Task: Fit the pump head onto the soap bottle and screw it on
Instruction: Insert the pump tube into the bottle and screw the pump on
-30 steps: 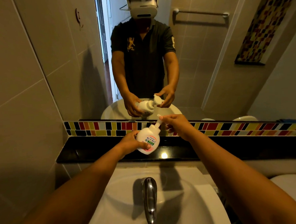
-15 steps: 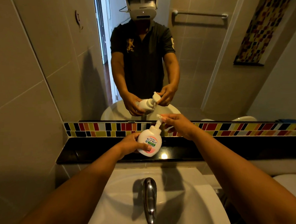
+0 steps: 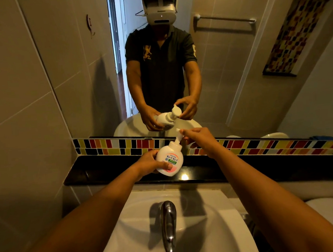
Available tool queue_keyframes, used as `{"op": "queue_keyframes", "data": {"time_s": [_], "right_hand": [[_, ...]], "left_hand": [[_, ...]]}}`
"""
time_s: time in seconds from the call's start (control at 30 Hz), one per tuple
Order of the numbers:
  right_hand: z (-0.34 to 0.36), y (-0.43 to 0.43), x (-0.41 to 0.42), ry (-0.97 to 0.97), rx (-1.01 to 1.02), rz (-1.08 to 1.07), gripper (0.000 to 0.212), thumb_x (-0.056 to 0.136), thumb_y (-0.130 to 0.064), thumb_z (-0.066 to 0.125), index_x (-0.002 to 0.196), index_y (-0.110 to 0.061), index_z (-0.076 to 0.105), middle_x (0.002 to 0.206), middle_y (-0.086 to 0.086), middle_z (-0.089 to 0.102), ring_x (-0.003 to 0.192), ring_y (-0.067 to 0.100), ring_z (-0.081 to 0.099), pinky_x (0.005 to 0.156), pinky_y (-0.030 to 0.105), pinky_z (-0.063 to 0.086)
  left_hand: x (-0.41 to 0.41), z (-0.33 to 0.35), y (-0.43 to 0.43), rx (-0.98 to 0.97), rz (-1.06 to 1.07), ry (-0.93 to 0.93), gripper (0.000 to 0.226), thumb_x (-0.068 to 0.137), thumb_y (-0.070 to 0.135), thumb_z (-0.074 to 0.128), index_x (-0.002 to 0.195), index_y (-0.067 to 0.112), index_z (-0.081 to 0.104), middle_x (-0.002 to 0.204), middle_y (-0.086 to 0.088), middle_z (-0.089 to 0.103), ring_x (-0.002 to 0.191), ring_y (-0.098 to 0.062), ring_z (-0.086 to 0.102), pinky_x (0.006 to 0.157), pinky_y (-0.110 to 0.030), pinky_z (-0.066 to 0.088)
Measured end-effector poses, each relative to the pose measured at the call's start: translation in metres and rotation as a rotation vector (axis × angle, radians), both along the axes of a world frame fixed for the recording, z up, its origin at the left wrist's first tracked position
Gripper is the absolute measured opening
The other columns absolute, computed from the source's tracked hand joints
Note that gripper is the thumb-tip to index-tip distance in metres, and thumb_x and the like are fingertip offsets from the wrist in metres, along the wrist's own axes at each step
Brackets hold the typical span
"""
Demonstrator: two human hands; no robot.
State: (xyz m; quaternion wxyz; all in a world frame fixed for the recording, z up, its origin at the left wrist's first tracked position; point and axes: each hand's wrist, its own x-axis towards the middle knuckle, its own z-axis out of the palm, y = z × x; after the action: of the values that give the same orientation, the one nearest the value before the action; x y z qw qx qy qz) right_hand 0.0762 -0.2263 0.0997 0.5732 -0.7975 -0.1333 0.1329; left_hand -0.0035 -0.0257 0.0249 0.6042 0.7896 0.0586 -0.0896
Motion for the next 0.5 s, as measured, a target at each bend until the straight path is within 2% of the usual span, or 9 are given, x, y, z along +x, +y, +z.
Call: {"op": "queue_keyframes", "data": {"time_s": [0.13, 0.3, 0.43, 0.5], "right_hand": [[0.0005, -0.0012, 0.0019, -0.014, -0.021, 0.02, 0.03, 0.089, -0.037, 0.065, 0.089, -0.008, 0.072, 0.084, 0.007, 0.07, 0.081, 0.021, 0.064, 0.071, 0.031, 0.052], [0.002, -0.0003, -0.0001, -0.015, -0.006, 0.039, 0.026, 0.092, -0.033, 0.063, 0.084, -0.01, 0.071, 0.081, 0.006, 0.068, 0.077, 0.018, 0.062, 0.07, 0.029, 0.051], [-0.001, -0.0007, -0.0009, -0.003, 0.021, 0.049, 0.029, 0.091, -0.036, 0.062, 0.092, -0.009, 0.072, 0.09, 0.011, 0.068, 0.083, 0.024, 0.061, 0.074, 0.032, 0.051], [-0.0052, -0.0007, -0.0018, 0.022, 0.022, 0.054, 0.027, 0.092, -0.041, 0.059, 0.097, -0.018, 0.071, 0.101, 0.014, 0.069, 0.089, 0.026, 0.062, 0.077, 0.034, 0.051]], "left_hand": [[0.0001, 0.0016, 0.0001, -0.024, -0.011, 0.023, 0.041, 0.072, 0.019, 0.083, 0.107, 0.023, 0.064, 0.108, -0.004, 0.072, 0.102, -0.021, 0.069, 0.085, -0.04, 0.059], [0.0018, 0.0004, -0.001, -0.028, -0.01, 0.035, 0.047, 0.072, 0.019, 0.083, 0.114, 0.018, 0.064, 0.112, -0.006, 0.072, 0.104, -0.023, 0.069, 0.089, -0.045, 0.057], [0.0026, -0.0028, -0.0018, -0.034, 0.0, 0.04, 0.049, 0.071, 0.02, 0.083, 0.116, 0.017, 0.063, 0.112, -0.006, 0.072, 0.104, -0.023, 0.068, 0.09, -0.047, 0.057], [0.0032, -0.005, -0.0024, -0.035, 0.013, 0.034, 0.049, 0.071, 0.02, 0.083, 0.115, 0.017, 0.063, 0.112, -0.006, 0.072, 0.104, -0.023, 0.068, 0.09, -0.047, 0.057]]}}
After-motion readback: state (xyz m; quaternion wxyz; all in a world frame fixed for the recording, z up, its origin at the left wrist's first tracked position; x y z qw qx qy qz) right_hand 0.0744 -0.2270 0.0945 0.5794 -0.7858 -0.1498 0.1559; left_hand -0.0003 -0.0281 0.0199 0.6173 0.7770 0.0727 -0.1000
